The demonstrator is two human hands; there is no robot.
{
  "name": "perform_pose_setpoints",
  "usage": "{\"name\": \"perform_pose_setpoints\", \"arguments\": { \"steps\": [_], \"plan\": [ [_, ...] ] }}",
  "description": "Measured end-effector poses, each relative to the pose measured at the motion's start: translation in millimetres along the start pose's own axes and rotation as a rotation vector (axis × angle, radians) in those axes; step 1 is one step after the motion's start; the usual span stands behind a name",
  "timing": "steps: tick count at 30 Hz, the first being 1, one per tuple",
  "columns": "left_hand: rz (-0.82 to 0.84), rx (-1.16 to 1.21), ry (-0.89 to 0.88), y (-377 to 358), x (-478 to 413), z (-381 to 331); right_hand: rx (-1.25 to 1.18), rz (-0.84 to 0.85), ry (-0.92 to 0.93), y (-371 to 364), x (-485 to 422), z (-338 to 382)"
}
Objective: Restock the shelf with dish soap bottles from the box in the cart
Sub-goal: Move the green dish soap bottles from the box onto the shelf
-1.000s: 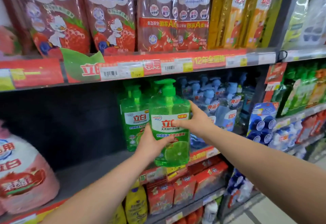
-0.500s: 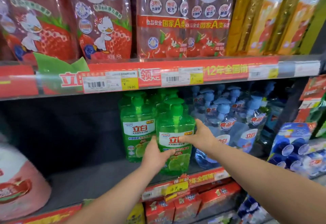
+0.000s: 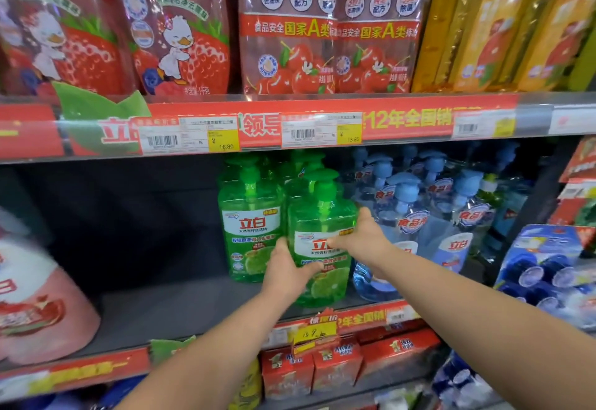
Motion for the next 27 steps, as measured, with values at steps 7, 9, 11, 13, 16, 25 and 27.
{"name": "perform_pose_setpoints", "arguments": {
  "steps": [7,9,11,13,16,25,27],
  "plan": [
    [0.042,-0.106,0.042,4,4,-6,0.212,0.006,0.162,5,14,13],
    [0.023,-0.163,0.028,12,8,-9,0.337,0.023,0.241,7,21,15],
    [-0.014,-0.267,-0.027,26,15,-11,0.513,0.002,0.365,13,30,18],
    [-0.054,-0.483,-0.073,43,27,-10,0.714,-0.006,0.537,14,40,22],
    [-0.134,-0.839,-0.119,73,53,-5,0.908,0.098,0.723,2,56,27],
    [-0.279,-1.191,0.140,166,182,49,0.839,0.439,0.915,-106,123,38],
    [-0.311,-1.199,0.219,189,210,64,0.826,0.495,0.949,-133,143,46]
  ]
}}
Point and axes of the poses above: each hand's wrist, its own x-axis away from the middle knuckle, its own y-axis out of the back of the hand, z = x × y, the point moved 2 cm from there along -x, towards the middle knuckle, and after that the axes turned 3 degrees about y, right-handed, at the moved point
